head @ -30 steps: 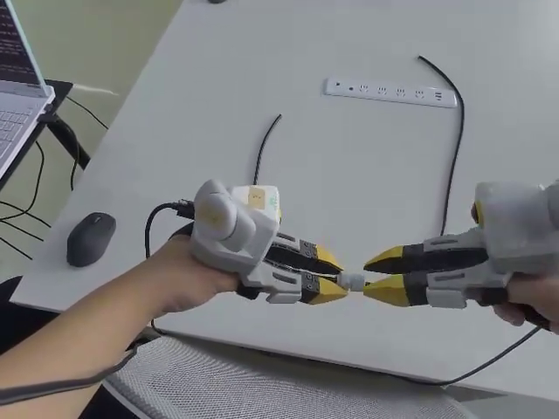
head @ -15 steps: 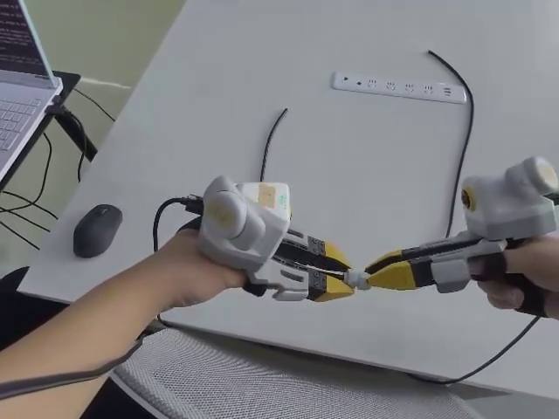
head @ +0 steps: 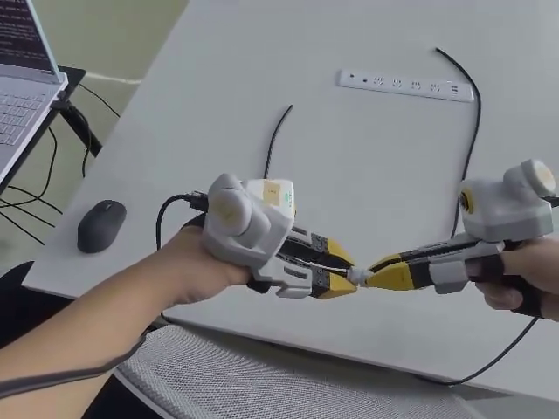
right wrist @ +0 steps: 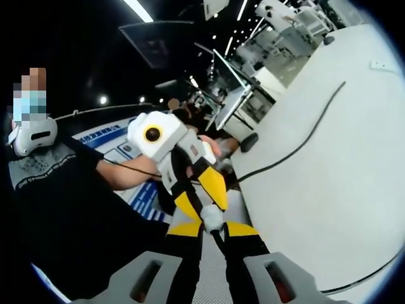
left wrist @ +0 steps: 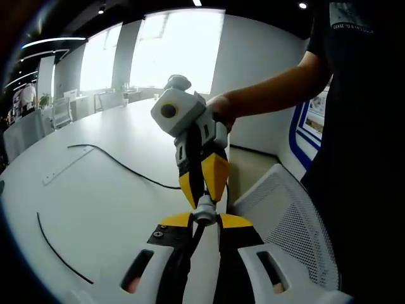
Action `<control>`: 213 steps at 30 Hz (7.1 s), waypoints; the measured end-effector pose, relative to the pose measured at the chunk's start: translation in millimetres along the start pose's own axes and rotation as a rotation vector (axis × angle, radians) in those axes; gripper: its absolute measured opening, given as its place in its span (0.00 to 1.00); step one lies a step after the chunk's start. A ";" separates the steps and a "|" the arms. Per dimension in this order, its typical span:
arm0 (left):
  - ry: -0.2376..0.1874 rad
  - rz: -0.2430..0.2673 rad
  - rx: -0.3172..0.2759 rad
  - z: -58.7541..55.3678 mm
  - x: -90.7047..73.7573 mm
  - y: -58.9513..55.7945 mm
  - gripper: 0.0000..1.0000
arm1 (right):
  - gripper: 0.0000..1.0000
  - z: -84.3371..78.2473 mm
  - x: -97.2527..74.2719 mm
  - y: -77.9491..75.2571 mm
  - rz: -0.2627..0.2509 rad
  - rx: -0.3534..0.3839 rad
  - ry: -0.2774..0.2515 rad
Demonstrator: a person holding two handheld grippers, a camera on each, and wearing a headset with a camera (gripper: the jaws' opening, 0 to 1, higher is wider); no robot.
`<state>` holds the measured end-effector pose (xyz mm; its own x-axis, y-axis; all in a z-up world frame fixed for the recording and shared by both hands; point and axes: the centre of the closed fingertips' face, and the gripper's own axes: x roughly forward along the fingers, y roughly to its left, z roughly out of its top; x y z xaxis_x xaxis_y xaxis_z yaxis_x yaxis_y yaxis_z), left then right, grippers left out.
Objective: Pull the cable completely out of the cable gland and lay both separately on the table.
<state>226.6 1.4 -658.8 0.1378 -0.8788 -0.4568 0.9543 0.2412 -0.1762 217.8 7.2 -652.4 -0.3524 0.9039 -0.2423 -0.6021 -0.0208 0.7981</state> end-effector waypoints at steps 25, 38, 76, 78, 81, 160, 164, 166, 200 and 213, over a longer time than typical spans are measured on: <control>-0.009 -0.006 -0.037 0.4 -1.7 -0.4 0.15 | 0.07 0.3 -0.2 0.1 -0.179 -0.448 0.092; -0.009 -0.018 -0.068 1.2 -3.1 -4.5 0.15 | 0.07 -3.4 3.7 2.7 -0.335 -0.733 0.203; -0.038 0.010 -0.061 4.7 -9.1 -0.2 0.15 | 0.17 10.1 -7.7 6.7 -0.503 -0.745 0.094; -0.042 0.014 -0.057 5.4 -9.7 0.9 0.15 | 0.21 3.1 -17.5 -1.8 -0.565 -0.700 0.106; -0.044 0.013 -0.055 6.2 -9.7 1.0 0.15 | 0.23 -1.6 -22.2 -3.1 -0.617 -0.727 0.111; -0.059 0.095 -0.076 17.2 -11.3 23.4 0.15 | 0.00 -0.5 -61.5 -64.8 -1.028 -0.527 -0.051; -0.065 0.100 -0.071 17.6 -11.1 23.9 0.15 | 0.00 -7.4 -67.3 -72.9 -1.045 -0.439 -0.095; -0.066 0.102 -0.068 19.0 -11.1 22.4 0.15 | 0.00 -11.7 -69.6 -77.1 -1.053 -0.411 -0.106; -0.064 0.160 -0.048 19.1 -9.8 36.9 0.15 | 0.06 -13.7 -86.5 -72.8 -1.167 -0.563 -0.015; -0.043 0.154 -0.045 18.4 -5.4 29.8 0.15 | 0.14 15.2 -49.3 -37.9 -1.095 -0.838 0.130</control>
<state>259.2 5.8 -645.5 0.2933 -0.8467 -0.4439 0.9083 0.3916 -0.1469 268.9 -30.1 -662.4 0.5388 0.5810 -0.6101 -0.8424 0.3768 -0.3852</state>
